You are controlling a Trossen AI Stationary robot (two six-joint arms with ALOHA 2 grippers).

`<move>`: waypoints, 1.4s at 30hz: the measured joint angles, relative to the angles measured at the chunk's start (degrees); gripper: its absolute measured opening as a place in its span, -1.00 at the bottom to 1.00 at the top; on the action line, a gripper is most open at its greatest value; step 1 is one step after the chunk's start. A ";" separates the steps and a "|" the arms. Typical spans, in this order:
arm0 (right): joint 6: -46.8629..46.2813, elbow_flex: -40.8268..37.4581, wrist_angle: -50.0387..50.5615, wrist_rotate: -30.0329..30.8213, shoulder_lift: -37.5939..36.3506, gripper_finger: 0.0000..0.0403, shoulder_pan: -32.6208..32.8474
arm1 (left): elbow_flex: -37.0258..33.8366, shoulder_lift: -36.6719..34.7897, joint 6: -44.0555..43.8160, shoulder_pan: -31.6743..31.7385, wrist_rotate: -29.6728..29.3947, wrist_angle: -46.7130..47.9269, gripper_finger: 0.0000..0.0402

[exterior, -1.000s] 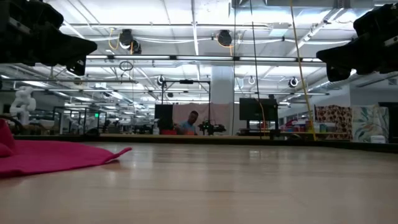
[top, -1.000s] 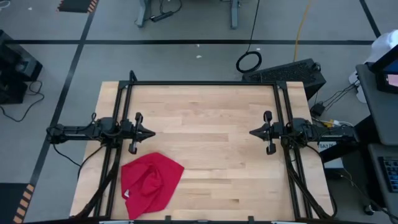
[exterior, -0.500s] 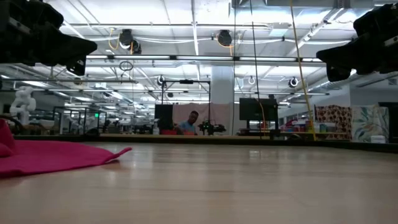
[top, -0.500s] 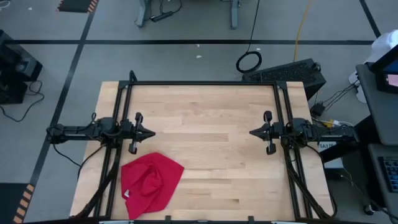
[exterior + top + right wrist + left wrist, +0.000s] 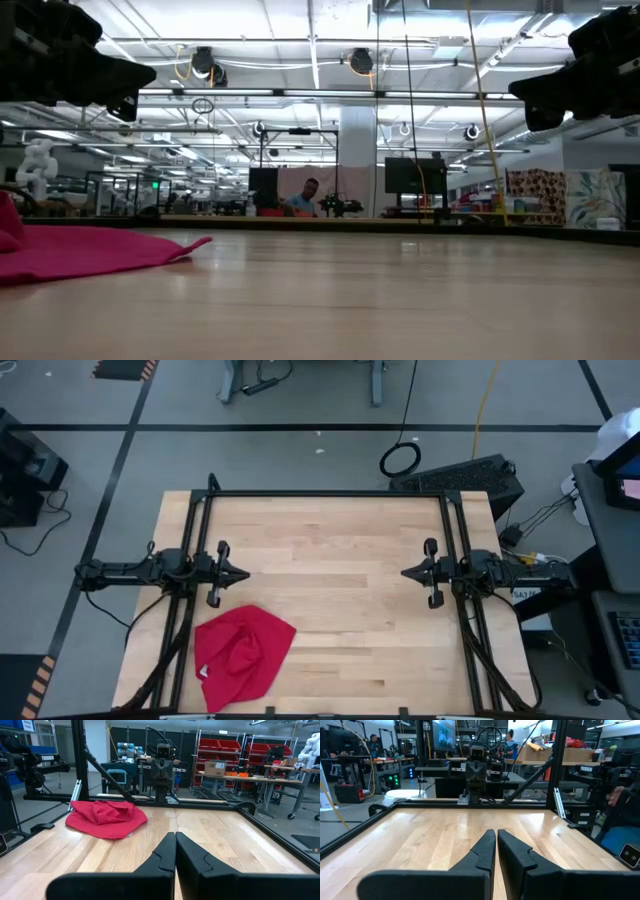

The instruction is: Roll towel

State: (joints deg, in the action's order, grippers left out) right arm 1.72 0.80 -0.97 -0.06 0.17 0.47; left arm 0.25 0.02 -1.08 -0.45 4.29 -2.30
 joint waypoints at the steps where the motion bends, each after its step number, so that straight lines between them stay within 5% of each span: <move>1: 0.00 0.00 0.00 0.01 0.02 -1.00 0.00 | 0.00 0.00 0.00 -0.02 0.00 0.02 -0.86; 11: 0.04 0.00 -0.03 0.01 0.02 -1.00 0.00 | 0.00 0.00 0.00 -0.01 -0.01 0.01 -0.86; 18: 10.06 0.00 -5.85 0.12 -0.01 -1.00 0.00 | 0.00 0.00 0.00 0.00 -0.02 0.00 -0.86; 42: -8.46 0.11 0.57 -0.26 4.25 -1.00 0.00 | 0.00 0.01 -0.07 -0.01 -0.93 -2.70 -0.86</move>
State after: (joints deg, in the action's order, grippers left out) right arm -6.74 0.91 -0.40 -0.32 4.42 0.47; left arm 0.25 0.02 -1.14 -0.46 3.37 -5.00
